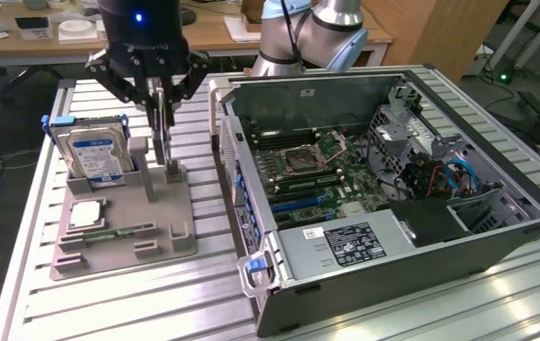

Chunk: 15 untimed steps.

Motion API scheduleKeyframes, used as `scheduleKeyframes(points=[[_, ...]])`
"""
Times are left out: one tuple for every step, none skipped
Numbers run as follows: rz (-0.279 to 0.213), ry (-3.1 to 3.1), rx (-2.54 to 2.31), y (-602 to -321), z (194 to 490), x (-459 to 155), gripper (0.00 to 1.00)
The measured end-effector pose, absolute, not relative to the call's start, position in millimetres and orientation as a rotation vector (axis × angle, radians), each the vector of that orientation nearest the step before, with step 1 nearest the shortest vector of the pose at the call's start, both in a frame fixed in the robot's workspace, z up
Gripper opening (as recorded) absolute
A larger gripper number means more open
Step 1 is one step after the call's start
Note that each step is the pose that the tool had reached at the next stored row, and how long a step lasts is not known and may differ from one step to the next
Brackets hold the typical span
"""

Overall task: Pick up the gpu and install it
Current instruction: 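Pick up the gpu and move the gpu toward the slot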

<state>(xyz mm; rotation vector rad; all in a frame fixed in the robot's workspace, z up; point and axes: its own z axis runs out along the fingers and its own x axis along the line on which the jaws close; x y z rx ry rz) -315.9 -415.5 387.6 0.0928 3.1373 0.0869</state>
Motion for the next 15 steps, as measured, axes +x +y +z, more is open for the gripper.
scheduleKeyframes(points=[[0.087, 3.138, 0.088, -415, 389, -316, 0.28], [0.087, 3.138, 0.079, -415, 390, -316, 0.28], [0.087, 3.138, 0.065, -415, 390, -316, 0.28], [0.087, 3.139, 0.055, -415, 390, -316, 0.28], [0.087, 3.139, 0.051, -415, 390, -316, 0.28], [0.087, 3.139, 0.050, -415, 390, -316, 0.28], [0.087, 3.139, 0.050, -415, 390, -316, 0.28], [0.087, 3.139, 0.050, -415, 390, -316, 0.28], [0.087, 3.139, 0.050, -415, 390, -316, 0.28], [0.087, 3.139, 0.050, -415, 390, -316, 0.28], [0.087, 3.139, 0.050, -415, 391, -316, 0.28], [0.087, 3.139, 0.050, -415, 393, -316, 0.28], [0.087, 3.139, 0.050, -415, 396, -316, 0.28], [0.087, 3.139, 0.050, -415, 399, -316, 0.28], [0.087, 3.139, 0.050, -415, 401, -316, 0.28]])
